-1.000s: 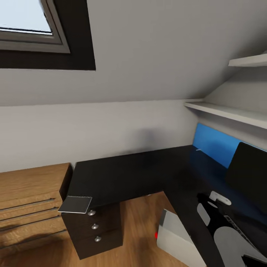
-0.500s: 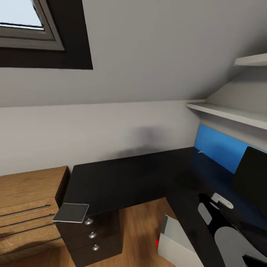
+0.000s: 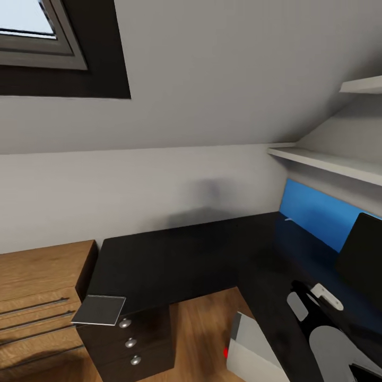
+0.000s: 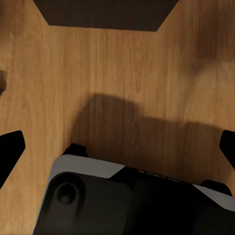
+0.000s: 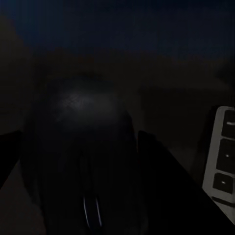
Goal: In the bedroom, organize the workspace by keeping the computer under the desk, ensuring the monitor is on the desk, placing the keyboard on the desk next to the monitor, placing the mouse on the desk next to the keyboard, moving the folder from the swivel chair onto the desk next to the mouse, stacking the notebook on top of the folder with the pen on top of the notebook, and positioning the swivel chair next to the desk.
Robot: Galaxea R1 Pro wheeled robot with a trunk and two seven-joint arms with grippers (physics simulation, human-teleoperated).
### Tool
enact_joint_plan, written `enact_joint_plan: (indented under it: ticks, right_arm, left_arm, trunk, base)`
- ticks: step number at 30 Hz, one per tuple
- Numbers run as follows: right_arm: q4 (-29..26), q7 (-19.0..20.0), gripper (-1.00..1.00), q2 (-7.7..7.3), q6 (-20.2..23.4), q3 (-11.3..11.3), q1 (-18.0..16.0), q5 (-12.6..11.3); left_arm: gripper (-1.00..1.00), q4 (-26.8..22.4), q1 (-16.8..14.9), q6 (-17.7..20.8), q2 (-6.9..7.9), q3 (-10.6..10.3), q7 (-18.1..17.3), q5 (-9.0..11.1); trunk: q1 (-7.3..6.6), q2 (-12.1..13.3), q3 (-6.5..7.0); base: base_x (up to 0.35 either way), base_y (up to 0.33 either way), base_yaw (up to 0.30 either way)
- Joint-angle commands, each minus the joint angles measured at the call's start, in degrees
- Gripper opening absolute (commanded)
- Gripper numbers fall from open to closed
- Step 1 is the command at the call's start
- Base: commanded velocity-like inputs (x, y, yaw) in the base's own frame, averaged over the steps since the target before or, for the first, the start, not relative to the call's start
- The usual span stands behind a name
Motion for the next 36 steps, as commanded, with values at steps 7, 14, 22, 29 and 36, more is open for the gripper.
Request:
enact_joint_plan:
  ticks: [7, 14, 22, 29, 36]
  right_arm:
    - [-0.2, -0.1, -1.00, -0.01, -1.3, -0.1, -0.1, -0.9]
    - [-0.2, -0.1, -1.00, 0.04, -1.3, -0.1, -0.1, -0.9]
    - [-0.2, 0.1, -1.00, -0.07, -1.4, -0.1, 0.0, -1.0]
    - [-0.1, 0.2, -1.00, -1.18, -1.1, -1.2, 0.0, -4.5]
    - [0.0, 0.4, -1.00, -2.71, -0.9, -1.6, -0.1, -9.2]
  left_arm:
    - [1.00, -0.2, 0.0, 0.2, -0.18, -0.2, 0.6, 0.6]
    - [1.00, -0.2, 0.0, 0.2, -0.19, -0.2, 0.5, 0.6]
    - [1.00, -0.1, 0.0, 0.2, -0.19, -0.2, 0.5, 0.6]
    - [1.00, -0.1, 0.0, 0.2, -0.19, -0.2, 0.5, 0.6]
    - [1.00, -0.1, 0.0, 0.2, -0.19, -0.2, 0.5, 0.6]
  trunk:
    - [1.58, -3.0, -1.40]
    - [3.12, -5.8, -2.66]
    - [4.87, -9.0, -4.09]
    - [6.41, -11.8, -5.35]
    - [7.95, -14.6, -6.61]
  base:
    - [0.001, 0.000, 0.000]
    - [0.000, 0.000, 0.000]
    - [0.000, 0.000, 0.000]
    - [0.000, 0.000, 0.000]
    - [0.000, 0.000, 0.000]
